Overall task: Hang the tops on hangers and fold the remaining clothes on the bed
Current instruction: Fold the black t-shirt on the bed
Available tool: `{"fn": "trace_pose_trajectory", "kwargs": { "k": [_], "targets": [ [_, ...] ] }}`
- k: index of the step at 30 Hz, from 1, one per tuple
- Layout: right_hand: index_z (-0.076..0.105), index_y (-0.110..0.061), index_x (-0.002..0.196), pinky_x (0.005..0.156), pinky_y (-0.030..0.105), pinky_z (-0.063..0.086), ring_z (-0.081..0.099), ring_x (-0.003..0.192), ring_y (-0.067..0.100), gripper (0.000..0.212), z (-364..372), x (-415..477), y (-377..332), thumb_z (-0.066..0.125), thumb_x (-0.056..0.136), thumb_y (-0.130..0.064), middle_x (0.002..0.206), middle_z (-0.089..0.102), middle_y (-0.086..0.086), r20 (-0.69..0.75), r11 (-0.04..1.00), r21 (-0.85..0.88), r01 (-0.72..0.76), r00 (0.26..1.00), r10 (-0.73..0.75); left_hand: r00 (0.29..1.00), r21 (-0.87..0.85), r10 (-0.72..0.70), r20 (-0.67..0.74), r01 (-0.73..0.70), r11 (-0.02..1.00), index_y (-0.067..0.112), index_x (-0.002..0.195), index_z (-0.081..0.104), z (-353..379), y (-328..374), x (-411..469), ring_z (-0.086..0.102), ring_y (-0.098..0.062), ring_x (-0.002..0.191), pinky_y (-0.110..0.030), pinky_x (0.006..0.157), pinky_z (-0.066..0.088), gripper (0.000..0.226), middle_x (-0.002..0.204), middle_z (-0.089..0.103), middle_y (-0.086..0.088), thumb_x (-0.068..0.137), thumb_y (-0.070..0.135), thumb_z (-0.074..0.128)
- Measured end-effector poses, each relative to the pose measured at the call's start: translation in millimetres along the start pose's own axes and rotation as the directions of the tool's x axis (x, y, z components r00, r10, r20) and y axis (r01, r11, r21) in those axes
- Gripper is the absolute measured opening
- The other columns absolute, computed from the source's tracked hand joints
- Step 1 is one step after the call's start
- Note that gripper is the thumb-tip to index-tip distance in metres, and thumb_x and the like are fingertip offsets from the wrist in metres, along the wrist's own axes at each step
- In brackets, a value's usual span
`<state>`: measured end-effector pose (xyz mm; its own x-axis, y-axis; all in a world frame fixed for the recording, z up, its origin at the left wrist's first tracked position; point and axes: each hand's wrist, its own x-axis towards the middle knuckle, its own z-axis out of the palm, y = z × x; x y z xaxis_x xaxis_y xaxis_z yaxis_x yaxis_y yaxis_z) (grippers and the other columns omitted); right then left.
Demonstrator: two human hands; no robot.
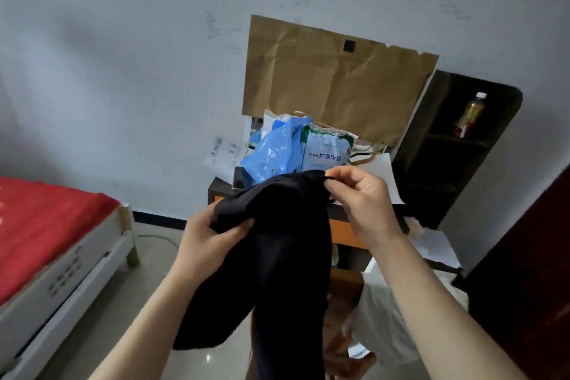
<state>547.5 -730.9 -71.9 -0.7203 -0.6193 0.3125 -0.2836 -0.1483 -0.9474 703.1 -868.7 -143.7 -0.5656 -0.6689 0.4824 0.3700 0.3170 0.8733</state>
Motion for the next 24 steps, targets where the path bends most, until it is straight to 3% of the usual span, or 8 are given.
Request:
{"fn": "trace_pose_trajectory", "kwargs": {
  "k": [3,6,10,15,18,20,24],
  "targets": [
    [0.066,-0.017,0.072,0.065,0.023,0.052,0.062,0.067,0.010,0.024,39,-3,8,0.062,0.083,0.004,0.064,0.066,-0.005,0.150,0.998,0.044,-0.034,0.988,0.027,0.991,0.082,0.020,-0.130,-0.010,0.997,0.043,0.076,0.073,-37,20,-25,0.063,0.006,0.068,-0.010,0.065,0.048,0.046,0.073,0.070,0.019,0.071,-0.003,0.073],
    [0.065,-0.017,0.070,0.063,0.016,0.050,0.060,0.063,0.004,0.027,93,-11,21,0.062,0.082,0.008,0.060,0.065,-0.009,0.304,0.995,0.077,-0.058,0.952,0.032,0.954,0.200,0.031,-0.298,0.030,0.979,0.045,0.078,0.071,-75,33,-62,0.062,0.006,0.068,-0.010,0.065,0.047,0.039,0.074,0.070,0.018,0.067,0.008,0.068],
    [0.064,-0.014,0.068,0.058,0.013,0.047,0.059,0.056,0.000,0.028,169,-35,40,0.061,0.081,0.010,0.055,0.064,-0.010,0.508,0.983,0.126,-0.135,0.860,0.053,0.872,0.326,0.002,-0.490,0.181,0.928,0.042,0.077,0.070,-125,44,-119,0.062,0.005,0.066,-0.010,0.063,0.045,0.051,0.072,0.070,0.016,0.074,-0.009,0.071],
    [0.064,-0.011,0.069,0.062,0.017,0.051,0.061,0.058,0.005,0.027,259,-78,55,0.059,0.082,0.012,0.057,0.066,-0.006,0.699,0.952,0.114,-0.284,0.704,0.126,0.735,0.343,-0.084,-0.673,0.410,0.845,0.032,0.086,0.069,-181,55,-185,0.063,-0.002,0.070,-0.020,0.067,0.045,0.036,0.076,0.070,0.012,0.078,-0.003,0.070],
    [0.062,-0.007,0.071,0.054,0.017,0.049,0.058,0.050,0.004,0.024,308,-104,54,0.058,0.082,0.013,0.054,0.064,-0.005,0.768,0.922,0.108,-0.372,0.620,0.160,0.657,0.328,-0.086,-0.749,0.480,0.813,0.025,0.086,0.067,-212,63,-214,0.061,0.001,0.066,-0.014,0.063,0.043,0.028,0.074,0.068,0.015,0.079,-0.002,0.069],
    [0.062,-0.007,0.072,0.049,0.015,0.046,0.056,0.046,0.002,0.023,338,-117,52,0.058,0.083,0.012,0.052,0.063,-0.007,0.800,0.916,0.098,-0.388,0.578,0.159,0.625,0.320,-0.074,-0.777,0.494,0.809,0.025,0.087,0.065,-233,69,-226,0.061,0.000,0.068,-0.012,0.062,0.042,0.030,0.074,0.067,0.016,0.079,-0.003,0.068],
    [0.062,-0.012,0.073,0.057,0.016,0.045,0.056,0.054,0.000,0.022,407,-143,46,0.061,0.084,0.006,0.058,0.063,-0.009,0.854,0.946,0.055,-0.319,0.506,0.121,0.556,0.317,-0.035,-0.830,0.522,0.792,0.032,0.089,0.067,-292,80,-247,0.064,-0.004,0.079,-0.014,0.067,0.044,0.031,0.086,0.068,0.004,0.081,0.002,0.069]
  ]
}}
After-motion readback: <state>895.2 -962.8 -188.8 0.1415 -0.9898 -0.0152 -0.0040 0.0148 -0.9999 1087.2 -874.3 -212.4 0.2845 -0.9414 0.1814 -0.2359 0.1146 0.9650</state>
